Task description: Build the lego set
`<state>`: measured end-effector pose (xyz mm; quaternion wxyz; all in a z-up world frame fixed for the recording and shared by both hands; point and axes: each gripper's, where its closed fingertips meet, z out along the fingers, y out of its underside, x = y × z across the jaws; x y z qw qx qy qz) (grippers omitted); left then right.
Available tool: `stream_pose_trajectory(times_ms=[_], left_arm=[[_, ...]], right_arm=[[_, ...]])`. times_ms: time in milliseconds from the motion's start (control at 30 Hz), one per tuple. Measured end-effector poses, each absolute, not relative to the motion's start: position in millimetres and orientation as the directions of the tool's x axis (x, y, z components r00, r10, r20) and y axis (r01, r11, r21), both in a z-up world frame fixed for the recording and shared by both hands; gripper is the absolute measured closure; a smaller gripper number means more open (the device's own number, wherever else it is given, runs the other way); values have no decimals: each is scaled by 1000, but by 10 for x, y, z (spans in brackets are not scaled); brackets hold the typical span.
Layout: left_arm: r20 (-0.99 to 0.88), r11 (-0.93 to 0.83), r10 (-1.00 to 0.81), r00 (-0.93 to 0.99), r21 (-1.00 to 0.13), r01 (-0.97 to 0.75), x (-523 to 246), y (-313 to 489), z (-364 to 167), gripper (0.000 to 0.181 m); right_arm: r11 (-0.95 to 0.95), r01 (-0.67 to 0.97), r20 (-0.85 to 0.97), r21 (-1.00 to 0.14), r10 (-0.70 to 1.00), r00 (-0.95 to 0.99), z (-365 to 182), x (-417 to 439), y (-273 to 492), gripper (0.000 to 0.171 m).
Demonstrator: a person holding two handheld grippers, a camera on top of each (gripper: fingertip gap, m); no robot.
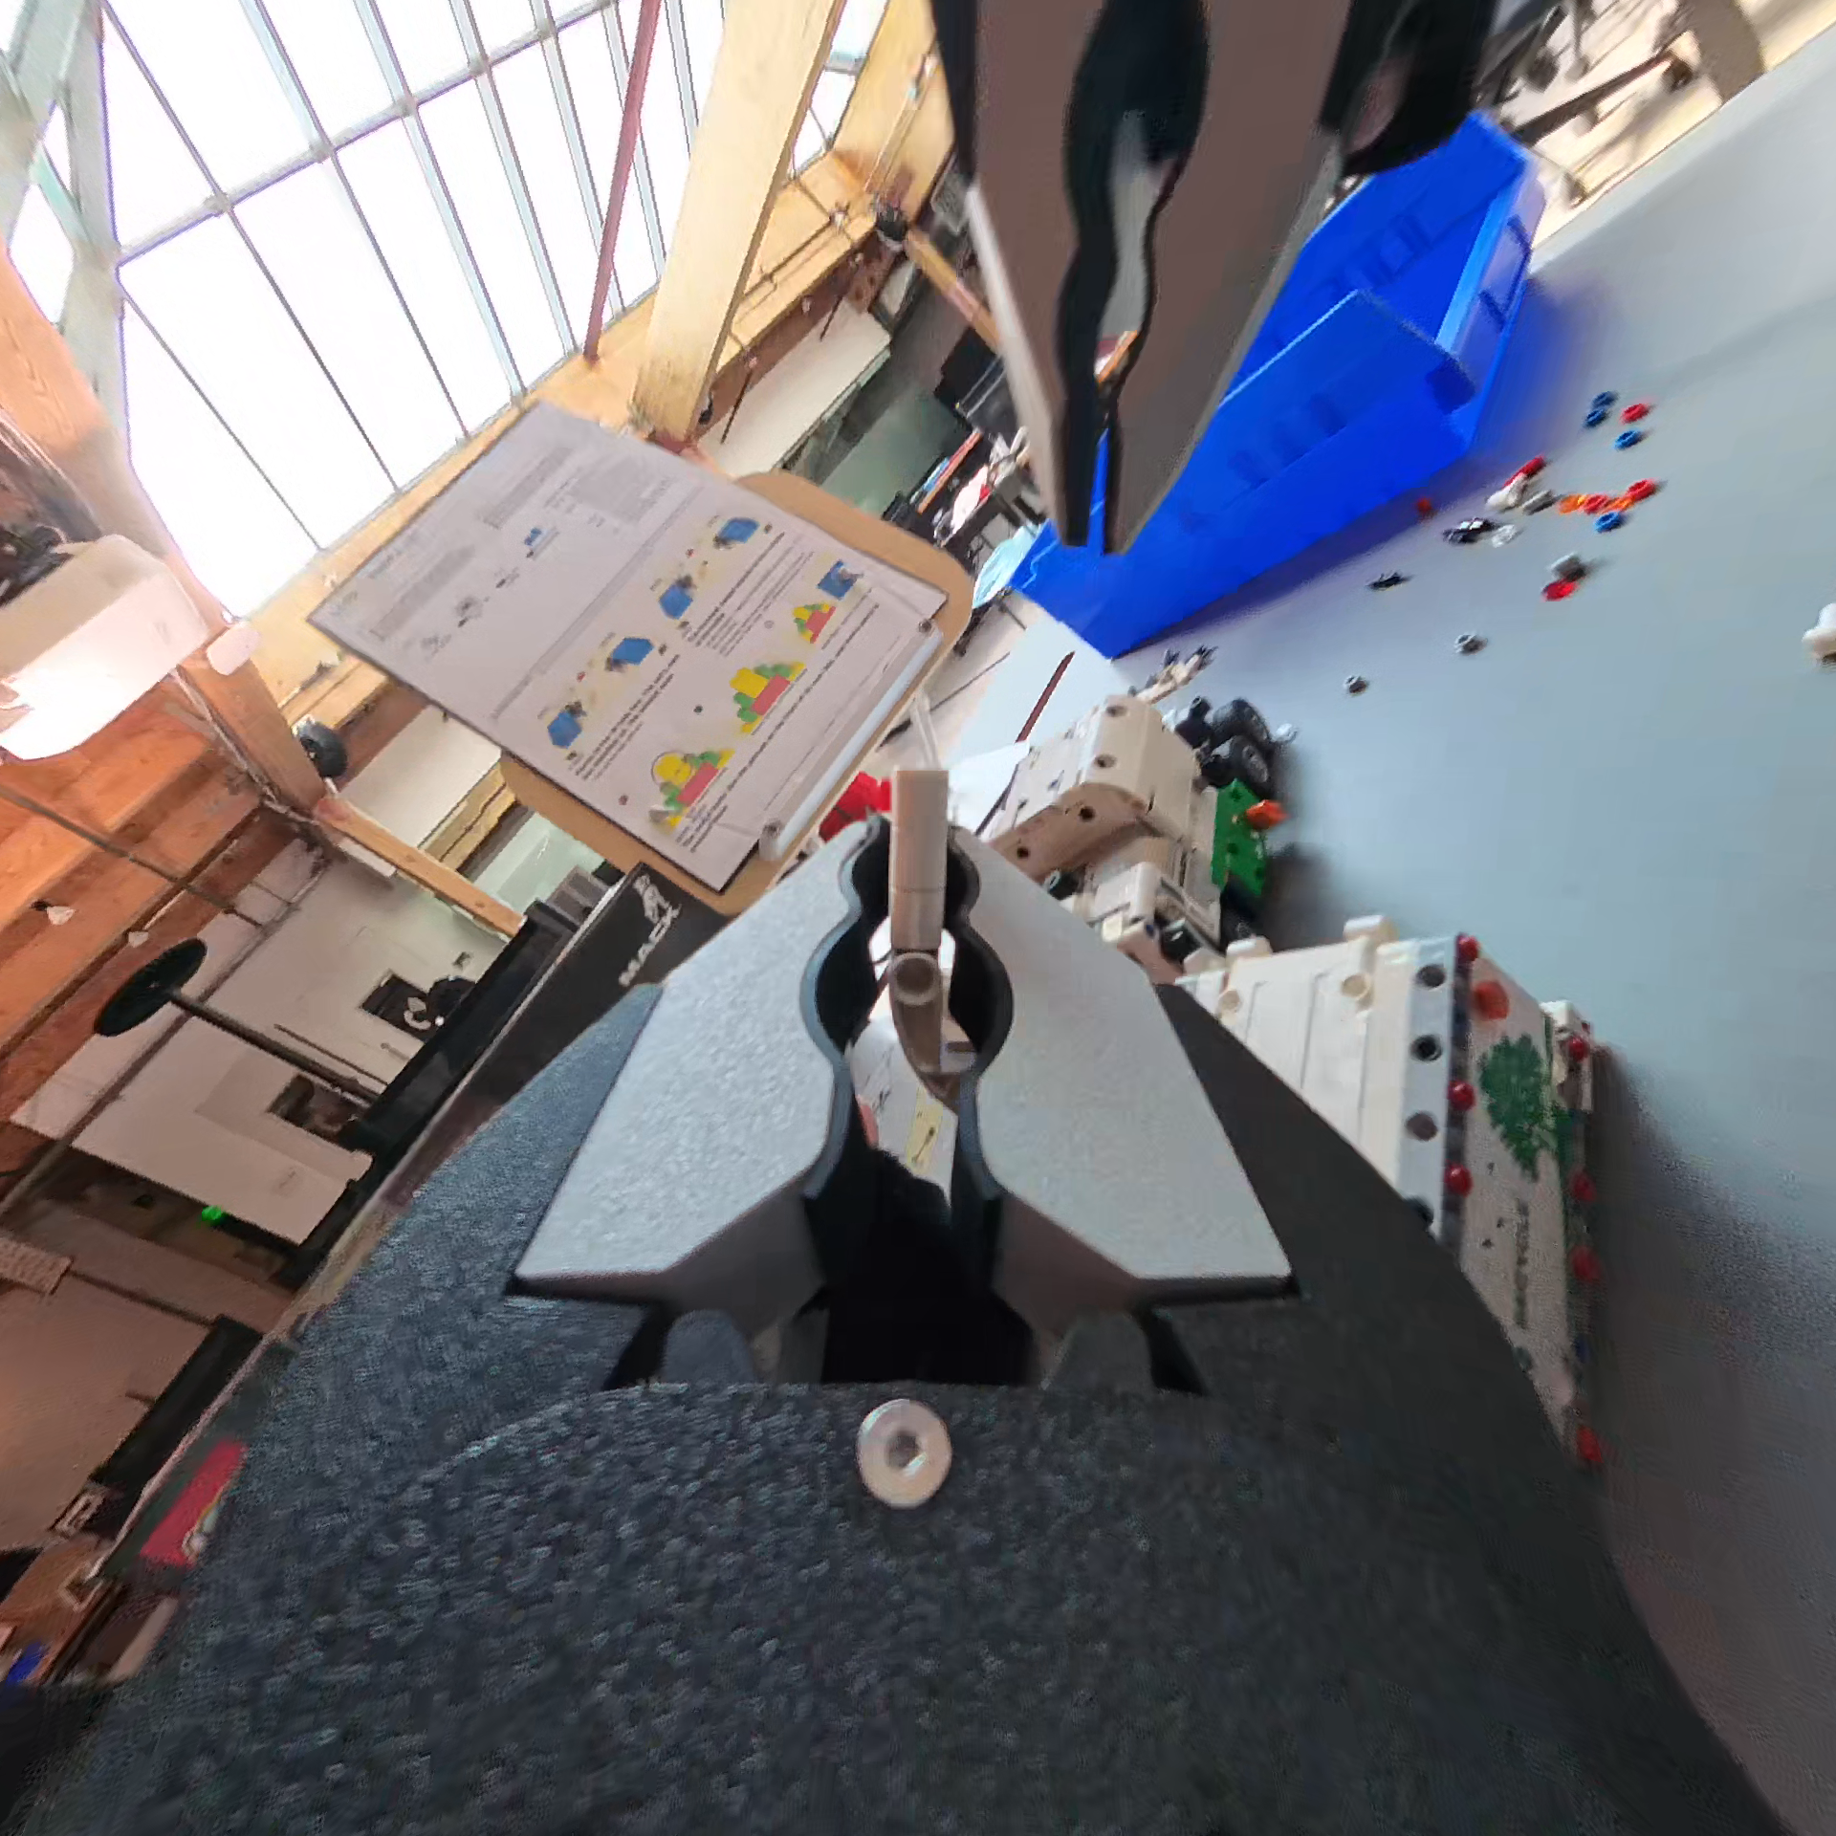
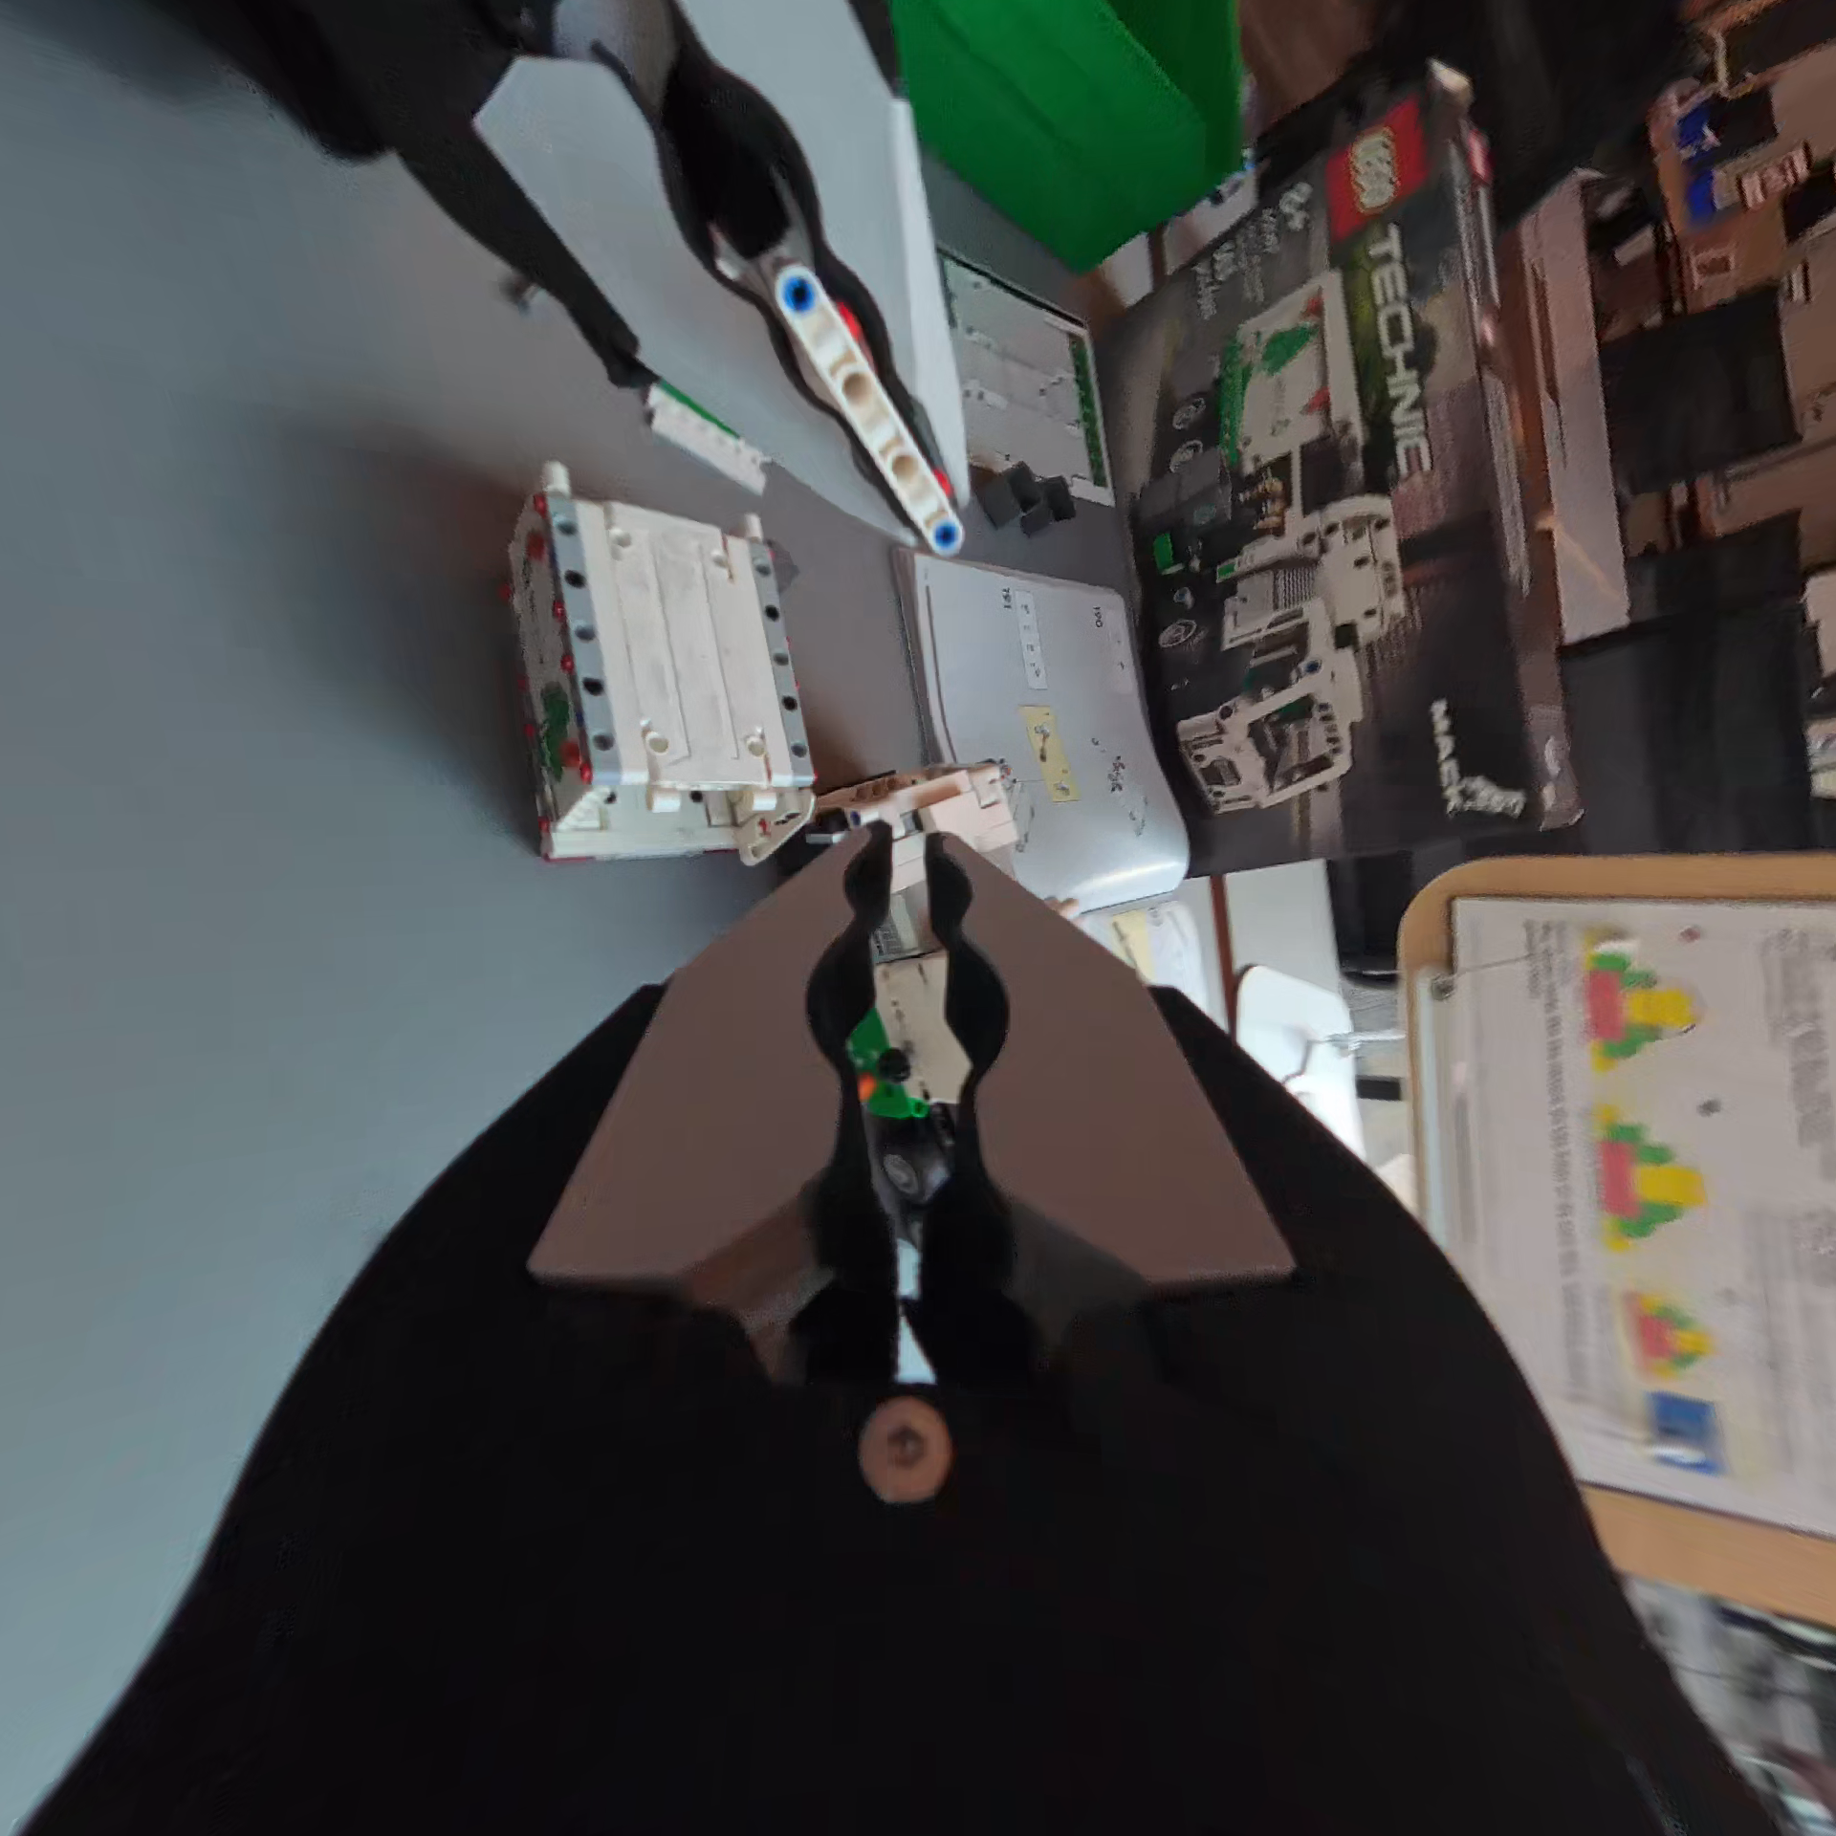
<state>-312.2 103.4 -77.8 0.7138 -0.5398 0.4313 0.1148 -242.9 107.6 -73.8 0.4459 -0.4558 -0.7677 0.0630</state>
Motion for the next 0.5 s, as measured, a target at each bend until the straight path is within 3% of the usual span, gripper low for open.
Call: stream_pose_trajectory(times_ms=[33,100,200,400,500], left_arm=[[-733,364,-287,616,-679,-638,-3223,1095,-801,176],[-727,304,-262,634,-686,-661,-3407,1208,-844,176],[-696,225,-246,675,-718,-658,-3618,1350,-880,176],[-541,129,-358,761,-836,-534,-3788,1503,-1048,176],[-482,61,-379,790,-865,-498,-3898,1576,-1121,176]], right_arm=[[503,620,566,-603,817,-112,-802,-2384,1146,166],[347,559,437,-753,899,30,-938,-2300,1349,167],[179,474,267,-862,956,124,-1101,-2223,1596,163],[68,389,150,-919,971,186,-1008,-2208,2044,161],[-59,276,-6,-959,982,187,-928,-2186,2146,160]])
